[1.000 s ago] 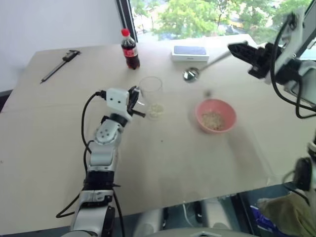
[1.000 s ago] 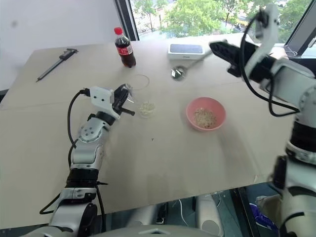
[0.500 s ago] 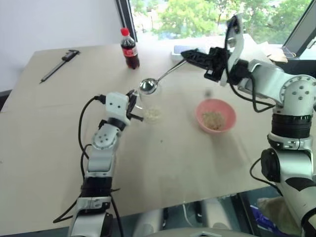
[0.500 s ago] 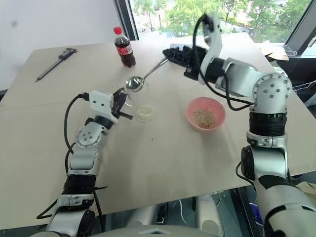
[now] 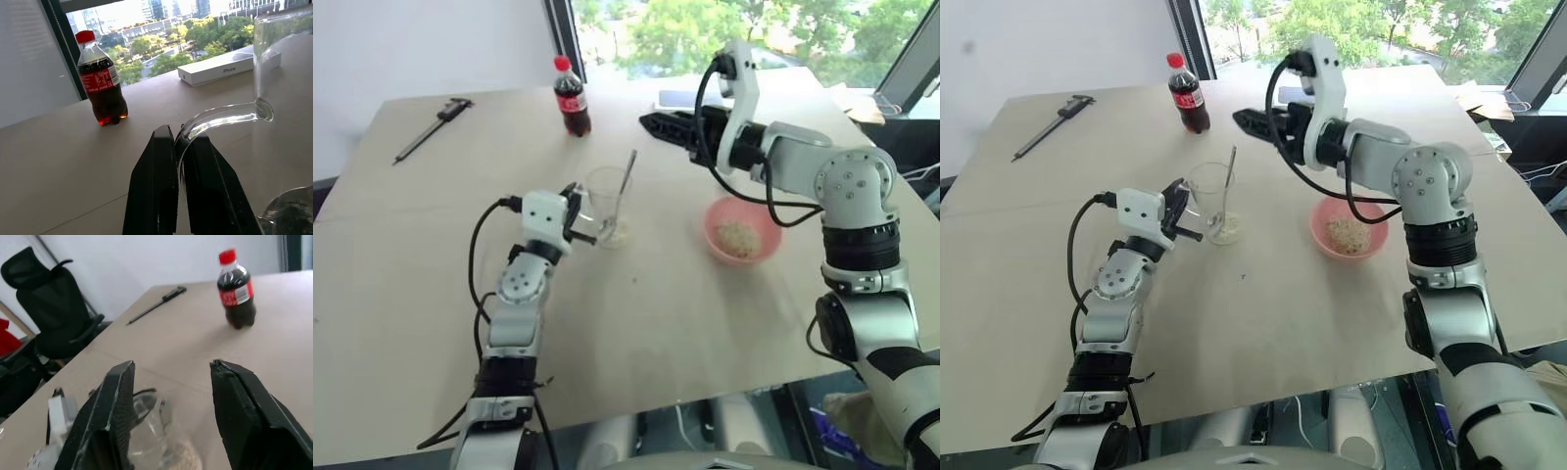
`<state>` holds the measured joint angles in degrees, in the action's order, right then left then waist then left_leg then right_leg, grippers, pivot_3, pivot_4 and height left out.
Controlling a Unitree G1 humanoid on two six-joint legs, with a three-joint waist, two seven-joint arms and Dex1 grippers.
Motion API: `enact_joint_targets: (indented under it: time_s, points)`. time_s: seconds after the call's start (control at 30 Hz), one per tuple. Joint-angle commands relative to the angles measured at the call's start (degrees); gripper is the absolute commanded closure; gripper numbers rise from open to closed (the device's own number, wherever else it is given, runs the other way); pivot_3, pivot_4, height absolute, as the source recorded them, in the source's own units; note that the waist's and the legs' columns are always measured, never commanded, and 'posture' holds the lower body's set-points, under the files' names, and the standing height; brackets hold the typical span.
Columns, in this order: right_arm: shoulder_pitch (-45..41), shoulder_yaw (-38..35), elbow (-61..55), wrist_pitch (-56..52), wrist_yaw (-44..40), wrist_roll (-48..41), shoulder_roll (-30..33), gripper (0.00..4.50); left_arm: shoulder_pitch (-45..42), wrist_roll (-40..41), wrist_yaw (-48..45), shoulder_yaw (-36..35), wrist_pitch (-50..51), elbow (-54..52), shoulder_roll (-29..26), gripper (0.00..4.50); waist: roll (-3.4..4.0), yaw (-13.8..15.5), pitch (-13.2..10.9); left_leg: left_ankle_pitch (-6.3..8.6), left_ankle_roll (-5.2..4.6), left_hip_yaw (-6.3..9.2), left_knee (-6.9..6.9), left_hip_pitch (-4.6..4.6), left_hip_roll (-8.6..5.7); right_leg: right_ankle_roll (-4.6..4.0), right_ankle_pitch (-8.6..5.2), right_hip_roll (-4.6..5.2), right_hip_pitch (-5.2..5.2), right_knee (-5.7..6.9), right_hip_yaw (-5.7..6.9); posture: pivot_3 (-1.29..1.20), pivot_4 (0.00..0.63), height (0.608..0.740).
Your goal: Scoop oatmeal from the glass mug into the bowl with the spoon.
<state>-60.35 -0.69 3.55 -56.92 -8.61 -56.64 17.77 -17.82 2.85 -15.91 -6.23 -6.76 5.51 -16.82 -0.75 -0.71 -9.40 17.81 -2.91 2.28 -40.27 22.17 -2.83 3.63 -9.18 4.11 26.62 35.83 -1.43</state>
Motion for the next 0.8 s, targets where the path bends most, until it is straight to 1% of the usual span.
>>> enact_joint_targets:
  time_s: [0.03,0.27,0.33,0.37,0.4,0.47,0.5,0.53,0.57,0.8]
  points:
    - [-1.27,-2.90,-0.52,1.88,-1.25,2.80,0.29,2.23,-0.42,0.51,0.39,-0.85,-2.94,-0.33,-0.20,4.50,0.00,-0.07,0.00,0.00,0.00,0.00,0.00,0.00,-0.01,0.00,0.00,0.00,0.00,0.00,0.00,0.00,0.150,0.740]
    - [-0.19,-4.75,-1.80,0.76,-1.58,4.96,-0.56,2.23,-0.87,1.16,-0.59,-0.83,-5.71,3.16,-0.22,4.50,0.01,-0.17,0.00,0.00,0.00,0.00,0.01,-0.01,0.01,0.00,0.00,-0.01,0.01,0.01,-0.01,0.00,0.150,0.740]
    - [-0.19,-5.06,-1.92,0.69,-1.61,5.31,-0.65,2.17,-1.07,1.25,-0.60,-0.76,-6.58,3.97,-0.26,3.74,0.01,-0.16,0.00,0.00,0.00,0.00,0.01,-0.02,0.02,0.00,0.00,-0.01,0.01,0.01,-0.01,0.00,0.150,0.740]
    - [-0.21,-5.20,-1.97,0.68,-1.63,5.45,-0.69,2.17,-1.13,1.38,-0.63,-0.77,-6.96,4.23,-0.28,3.45,0.01,-0.15,0.00,0.00,0.00,0.00,0.01,-0.01,0.02,0.00,0.00,0.00,0.01,0.01,-0.01,0.00,0.150,0.740]
    - [-0.22,-5.33,-2.01,0.72,-1.66,5.62,-0.75,2.17,-1.11,1.47,-0.63,-0.83,-7.29,4.45,-0.33,3.07,0.01,-0.14,0.00,0.00,0.00,0.00,0.01,-0.01,0.02,0.00,0.00,0.00,0.01,0.01,-0.01,0.00,0.150,0.740]
    - [-0.21,-5.54,-2.10,0.82,-1.76,6.05,-0.91,2.17,-0.98,1.71,-0.71,-0.95,-7.74,4.68,-0.42,2.09,0.01,-0.13,0.00,0.00,0.00,0.00,0.01,-0.01,0.02,0.00,0.00,0.00,0.01,0.01,-0.01,0.00,0.150,0.740]
    - [-0.19,-5.62,-2.14,0.87,-1.82,6.30,-0.97,2.17,-0.91,1.80,-0.73,-1.00,-7.91,4.75,-0.45,1.85,0.01,-0.13,0.00,0.00,0.00,0.00,0.01,-0.01,0.01,0.00,0.00,0.00,0.01,0.01,-0.01,0.00,0.150,0.740]
    - [-0.17,-5.74,-2.14,0.87,-1.94,6.49,-1.01,2.17,-0.69,2.10,-1.05,-0.97,-7.94,4.58,-0.47,1.21,0.01,-0.13,0.00,0.00,0.00,0.00,0.01,-0.01,0.02,0.00,0.00,0.00,0.01,0.01,-0.01,0.00,0.150,0.740]
    - [-0.06,-5.80,-2.37,0.86,-2.19,6.65,-0.96,2.17,-0.04,2.49,-1.47,-0.91,-7.70,3.61,-0.52,0.88,0.01,-0.14,0.00,0.00,0.00,0.00,0.01,-0.01,0.01,0.00,0.00,0.00,0.01,0.01,-0.01,0.00,0.150,0.740]
    - [1.14,-6.52,-4.01,0.59,-3.23,7.33,-0.59,2.17,5.67,3.20,-2.47,-1.08,-4.55,-4.44,-1.61,0.88,0.02,-0.30,0.00,0.00,0.00,0.00,0.04,-0.01,0.03,-0.01,0.00,0.00,0.02,-0.01,-0.02,0.00,0.150,0.740]
